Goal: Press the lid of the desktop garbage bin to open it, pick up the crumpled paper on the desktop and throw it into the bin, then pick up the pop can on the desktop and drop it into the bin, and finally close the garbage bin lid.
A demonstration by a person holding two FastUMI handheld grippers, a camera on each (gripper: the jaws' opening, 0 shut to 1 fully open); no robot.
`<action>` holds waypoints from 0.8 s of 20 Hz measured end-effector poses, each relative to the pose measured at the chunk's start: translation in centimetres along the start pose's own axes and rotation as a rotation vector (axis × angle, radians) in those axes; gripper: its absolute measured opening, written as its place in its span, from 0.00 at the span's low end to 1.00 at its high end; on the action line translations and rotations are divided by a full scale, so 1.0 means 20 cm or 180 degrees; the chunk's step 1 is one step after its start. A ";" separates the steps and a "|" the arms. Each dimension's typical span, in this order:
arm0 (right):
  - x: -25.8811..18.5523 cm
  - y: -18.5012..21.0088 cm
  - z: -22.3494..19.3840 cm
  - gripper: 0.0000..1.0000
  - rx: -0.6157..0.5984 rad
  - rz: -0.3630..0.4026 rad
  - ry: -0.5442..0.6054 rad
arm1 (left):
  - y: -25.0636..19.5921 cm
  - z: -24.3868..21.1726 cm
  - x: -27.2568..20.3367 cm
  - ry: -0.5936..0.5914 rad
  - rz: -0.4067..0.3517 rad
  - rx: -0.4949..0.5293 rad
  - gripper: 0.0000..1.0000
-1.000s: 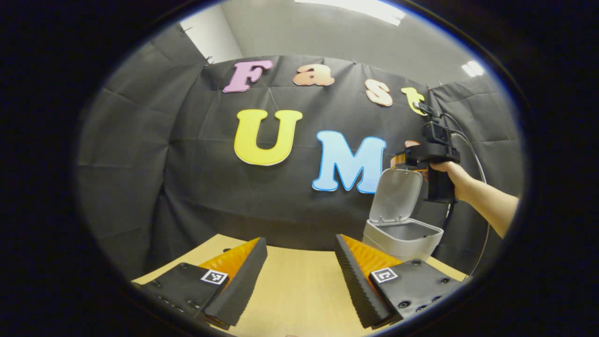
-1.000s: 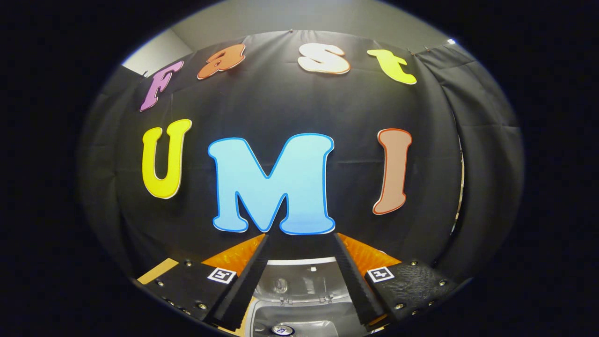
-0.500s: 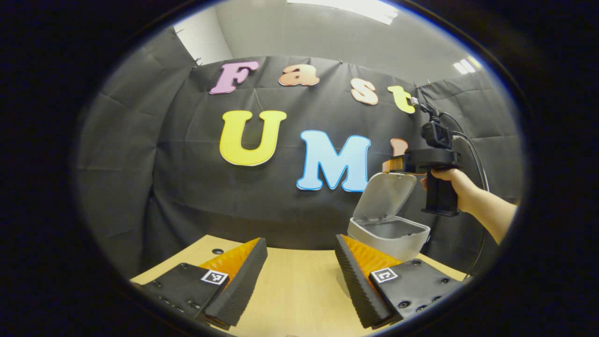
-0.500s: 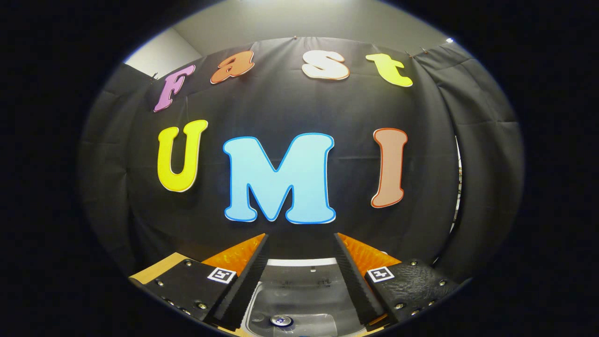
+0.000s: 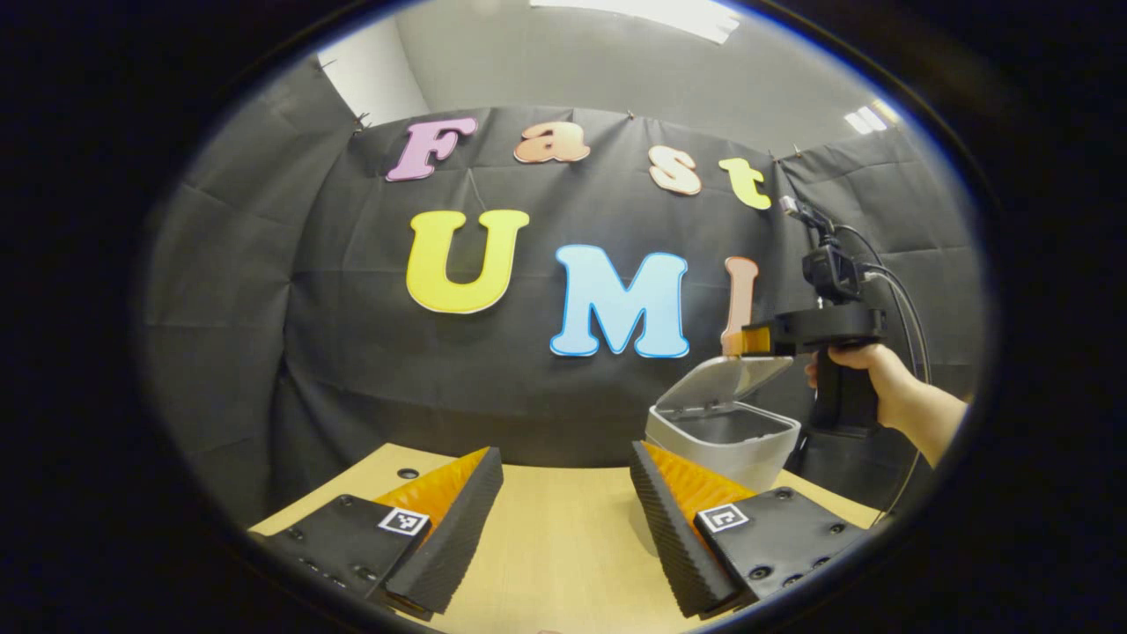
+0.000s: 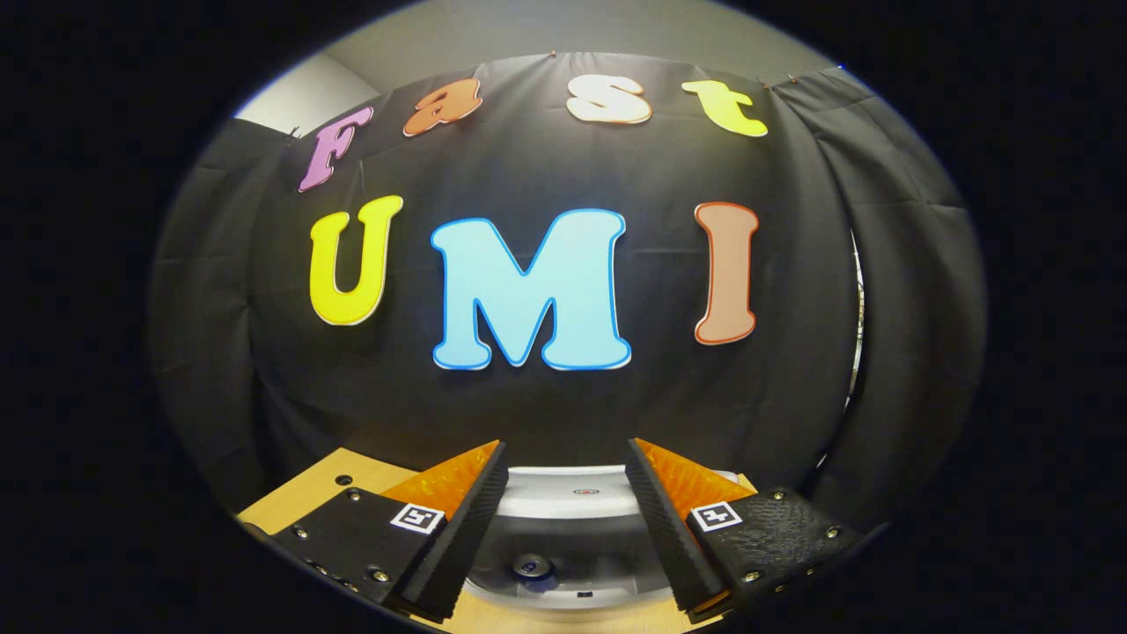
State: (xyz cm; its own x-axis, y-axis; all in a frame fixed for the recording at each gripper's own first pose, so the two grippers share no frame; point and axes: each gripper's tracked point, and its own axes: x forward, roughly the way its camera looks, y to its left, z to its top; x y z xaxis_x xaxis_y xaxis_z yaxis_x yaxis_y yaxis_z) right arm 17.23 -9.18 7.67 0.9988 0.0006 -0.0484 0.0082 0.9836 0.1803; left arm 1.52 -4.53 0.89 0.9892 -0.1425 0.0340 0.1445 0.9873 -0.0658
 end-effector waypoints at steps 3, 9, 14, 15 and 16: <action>0.01 0.01 -0.09 0.87 -0.0027 0.0001 0.0059 | 0.00 0.00 -0.01 -0.0002 0.0001 0.0039 0.94; 0.08 0.01 -0.22 0.87 -0.0039 -0.0005 0.0124 | 0.03 0.00 -0.01 0.0014 0.0037 0.0068 0.94; 0.13 0.00 -0.31 0.89 -0.0009 -0.0005 0.0017 | 0.09 -0.02 -0.02 0.0039 0.0101 0.0075 0.94; 0.14 -0.01 -0.32 0.90 -0.0039 -0.0034 -0.0012 | 0.10 -0.02 -0.01 0.0043 0.0112 0.0074 0.94; 0.15 -0.02 -0.34 0.92 -0.0044 -0.0032 -0.0020 | 0.11 -0.02 -0.01 0.0045 0.0120 0.0071 0.94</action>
State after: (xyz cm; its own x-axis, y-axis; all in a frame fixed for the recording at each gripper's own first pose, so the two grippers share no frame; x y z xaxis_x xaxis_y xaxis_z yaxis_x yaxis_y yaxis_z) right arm 19.90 -8.36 0.69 0.9990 -0.0103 -0.0440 0.0175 0.9859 0.1664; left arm 1.65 -2.45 0.38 0.9942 -0.1059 0.0177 0.1066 0.9933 -0.0446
